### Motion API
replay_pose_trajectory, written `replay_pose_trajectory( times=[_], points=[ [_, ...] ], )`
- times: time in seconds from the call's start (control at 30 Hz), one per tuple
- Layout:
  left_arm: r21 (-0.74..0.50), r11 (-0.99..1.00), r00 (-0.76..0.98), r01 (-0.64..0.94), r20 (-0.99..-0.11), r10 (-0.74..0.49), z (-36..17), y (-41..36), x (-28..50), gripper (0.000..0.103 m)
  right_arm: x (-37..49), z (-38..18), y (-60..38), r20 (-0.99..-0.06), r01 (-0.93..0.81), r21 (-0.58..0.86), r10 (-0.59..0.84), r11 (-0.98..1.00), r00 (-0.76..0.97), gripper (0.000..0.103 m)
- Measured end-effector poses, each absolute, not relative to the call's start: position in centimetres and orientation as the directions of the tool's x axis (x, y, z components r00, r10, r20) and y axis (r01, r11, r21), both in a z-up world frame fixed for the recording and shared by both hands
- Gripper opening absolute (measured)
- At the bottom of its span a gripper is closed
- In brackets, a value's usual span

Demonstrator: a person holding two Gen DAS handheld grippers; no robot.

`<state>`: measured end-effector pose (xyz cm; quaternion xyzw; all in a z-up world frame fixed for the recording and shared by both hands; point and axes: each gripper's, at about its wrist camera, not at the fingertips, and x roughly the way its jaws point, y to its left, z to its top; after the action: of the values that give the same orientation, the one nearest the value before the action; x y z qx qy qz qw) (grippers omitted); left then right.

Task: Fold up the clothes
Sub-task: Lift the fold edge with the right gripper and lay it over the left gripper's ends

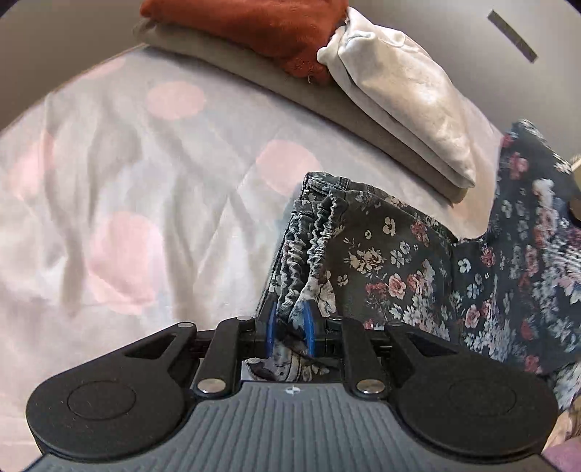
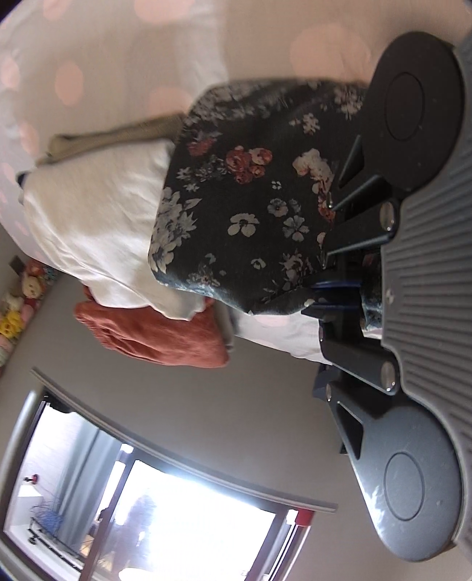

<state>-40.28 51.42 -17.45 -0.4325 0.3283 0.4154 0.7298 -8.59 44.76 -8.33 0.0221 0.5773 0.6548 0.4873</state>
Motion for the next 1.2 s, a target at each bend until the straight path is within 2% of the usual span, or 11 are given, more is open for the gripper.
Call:
replay_pose_trajectory(
  times=[0.37, 0.67, 0.73, 0.9, 1.03, 1.2],
  points=[
    [-0.393, 0.276, 0.465, -0.877, -0.840, 0.279, -18.1, 52.3, -40.4, 0.014, -17.7, -12.9, 50.4, -0.639, -0.686, 0.717, 0.508, 0.122, -0.577, 0.009],
    [-0.414, 0.265, 0.479, -0.871, -0.836, 0.269, -18.2, 52.5, -40.8, 0.014, -20.6, -17.1, 52.4, -0.715, -0.726, 0.657, 0.472, 0.204, -0.515, 0.009],
    [-0.420, 0.260, 0.483, -0.869, -0.835, 0.266, -18.2, 52.5, -41.0, 0.013, -20.5, -17.8, 52.3, -0.719, -0.722, 0.658, 0.465, 0.216, -0.516, 0.013],
    [-0.417, 0.258, 0.481, -0.871, -0.829, 0.285, -17.2, 52.4, -41.1, 0.011, -19.9, -16.7, 51.7, -0.680, -0.702, 0.691, 0.480, 0.168, -0.554, 0.023],
    [-0.370, 0.261, 0.443, -0.892, -0.831, 0.336, -15.1, 52.3, -41.3, 0.011, -18.6, -14.0, 50.3, -0.657, -0.727, 0.679, 0.525, 0.101, -0.541, 0.024],
    [-0.354, 0.258, 0.433, -0.899, -0.807, 0.402, -11.6, 51.7, -41.6, 0.011, -17.7, -12.8, 48.3, -0.726, -0.802, 0.594, 0.475, 0.069, -0.497, 0.022]
  ],
)
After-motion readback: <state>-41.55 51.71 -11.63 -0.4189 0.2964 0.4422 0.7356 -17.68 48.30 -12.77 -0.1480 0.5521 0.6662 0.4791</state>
